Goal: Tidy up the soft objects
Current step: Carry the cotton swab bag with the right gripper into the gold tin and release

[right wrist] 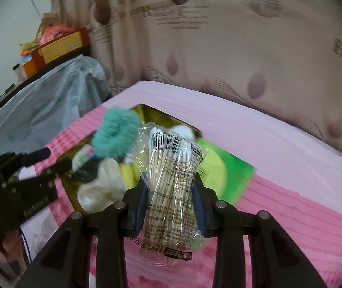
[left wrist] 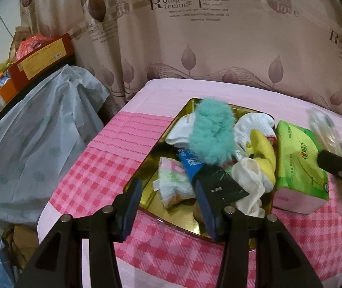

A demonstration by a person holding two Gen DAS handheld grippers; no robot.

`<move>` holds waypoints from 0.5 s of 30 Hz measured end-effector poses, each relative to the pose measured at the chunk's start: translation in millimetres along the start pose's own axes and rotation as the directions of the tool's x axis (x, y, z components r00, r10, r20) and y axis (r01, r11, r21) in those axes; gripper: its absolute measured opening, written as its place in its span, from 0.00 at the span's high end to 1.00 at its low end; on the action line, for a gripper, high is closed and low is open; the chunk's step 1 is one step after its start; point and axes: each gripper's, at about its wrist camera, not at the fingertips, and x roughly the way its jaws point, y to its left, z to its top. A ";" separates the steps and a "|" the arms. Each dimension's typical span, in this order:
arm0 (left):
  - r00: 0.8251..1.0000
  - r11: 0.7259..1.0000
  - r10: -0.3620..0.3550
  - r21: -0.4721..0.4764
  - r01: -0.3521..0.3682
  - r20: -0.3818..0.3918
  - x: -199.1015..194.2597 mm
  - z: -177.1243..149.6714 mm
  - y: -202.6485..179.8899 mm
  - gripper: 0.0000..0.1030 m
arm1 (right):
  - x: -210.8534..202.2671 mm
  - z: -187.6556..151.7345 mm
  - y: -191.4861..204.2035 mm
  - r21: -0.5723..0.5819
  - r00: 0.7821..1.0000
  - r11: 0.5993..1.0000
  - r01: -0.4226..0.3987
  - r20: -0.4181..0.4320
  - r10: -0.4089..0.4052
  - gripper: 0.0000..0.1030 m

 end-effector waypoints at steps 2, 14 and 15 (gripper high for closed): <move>1.000 1.000 0.002 -0.013 -0.002 -0.002 0.9 0.9 3.0 0.54 | 10.9 8.2 10.9 -0.006 1.000 1.000 -0.015 -0.006 0.015 0.70; 0.998 0.993 0.058 -0.099 -0.060 -0.025 11.3 3.3 26.5 0.54 | 97.3 59.0 50.8 -0.006 0.997 0.999 -0.042 -0.066 0.042 0.70; 0.998 0.992 0.062 -0.105 -0.065 -0.030 12.8 3.4 28.4 0.54 | 100.8 58.2 52.7 -0.008 0.996 0.999 -0.043 -0.075 0.042 0.70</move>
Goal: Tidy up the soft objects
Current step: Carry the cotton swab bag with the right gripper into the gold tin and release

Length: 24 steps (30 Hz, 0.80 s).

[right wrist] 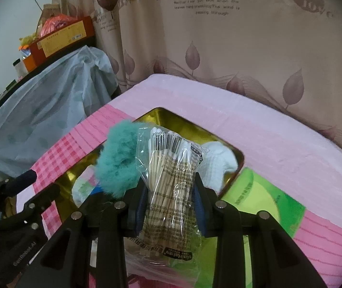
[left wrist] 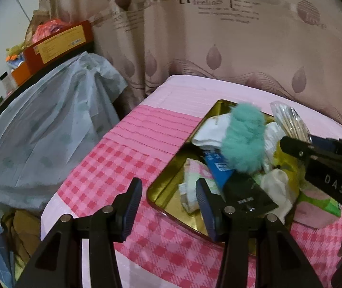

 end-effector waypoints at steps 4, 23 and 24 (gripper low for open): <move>1.000 1.000 0.020 -0.012 -0.020 -0.004 1.9 0.6 3.5 0.54 | 7.9 0.5 5.8 -0.015 1.000 1.000 0.003 -0.008 -0.003 0.70; 1.000 0.999 0.015 -0.041 -0.015 0.009 0.5 3.0 8.6 0.54 | 16.8 8.7 13.5 -0.020 0.999 0.999 0.033 -0.009 -0.033 0.59; 1.000 0.999 0.015 -0.044 -0.014 0.010 0.0 2.6 8.6 0.54 | 15.9 8.5 14.0 -0.021 0.999 0.999 0.034 -0.007 -0.034 0.56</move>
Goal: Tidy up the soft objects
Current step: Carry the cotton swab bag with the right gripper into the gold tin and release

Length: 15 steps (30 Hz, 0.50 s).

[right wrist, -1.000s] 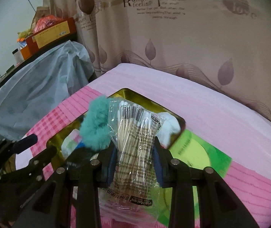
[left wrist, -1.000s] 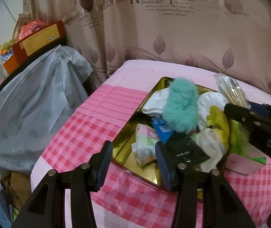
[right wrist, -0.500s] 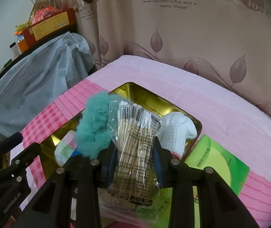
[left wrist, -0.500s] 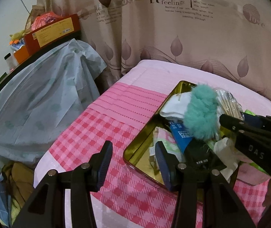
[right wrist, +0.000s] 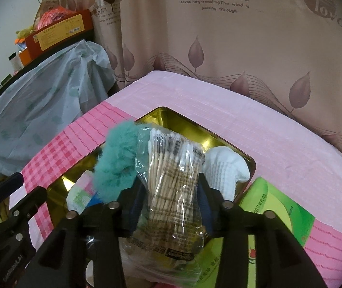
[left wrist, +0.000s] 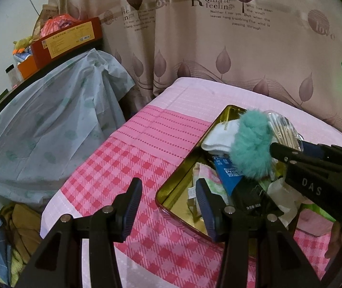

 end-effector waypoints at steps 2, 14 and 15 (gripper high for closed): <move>1.000 1.000 -0.002 -0.002 0.002 0.003 -0.3 0.5 -0.7 0.54 | -3.0 -0.4 0.7 -0.002 1.000 1.000 0.003 0.009 -0.003 0.49; 0.999 0.999 -0.044 0.030 0.043 0.023 -6.7 1.0 -9.6 0.54 | -56.3 -28.2 -6.5 0.025 0.992 0.996 0.091 0.080 -0.092 0.20; 0.999 0.998 -0.045 0.036 0.044 0.026 -7.6 0.8 -11.2 0.54 | -60.6 -32.8 -8.1 0.033 0.992 0.995 0.094 0.082 -0.096 0.17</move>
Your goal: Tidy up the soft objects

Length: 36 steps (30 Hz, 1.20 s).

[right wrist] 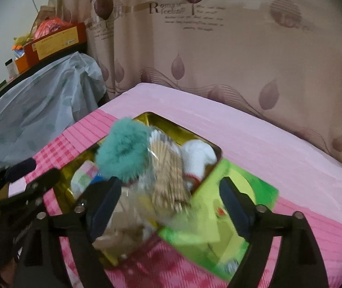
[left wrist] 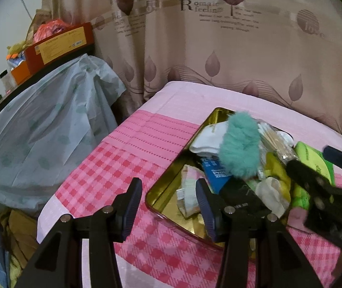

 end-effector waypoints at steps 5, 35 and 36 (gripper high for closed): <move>1.000 0.999 -0.028 0.044 0.027 0.011 -6.0 -2.4 -10.8 0.54 | -20.7 -23.0 -7.1 0.036 1.000 0.999 0.004 -0.011 -0.004 0.12; 0.993 0.985 -0.116 0.130 0.111 0.028 -23.5 -10.3 -37.7 0.54 | -65.0 -81.6 -2.1 0.131 0.994 0.987 0.087 0.054 -0.095 0.02; 0.993 0.985 -0.116 0.130 0.112 0.028 -23.4 -10.3 -37.8 0.54 | -65.1 -81.7 -1.2 0.128 0.994 0.988 0.087 0.054 -0.095 0.02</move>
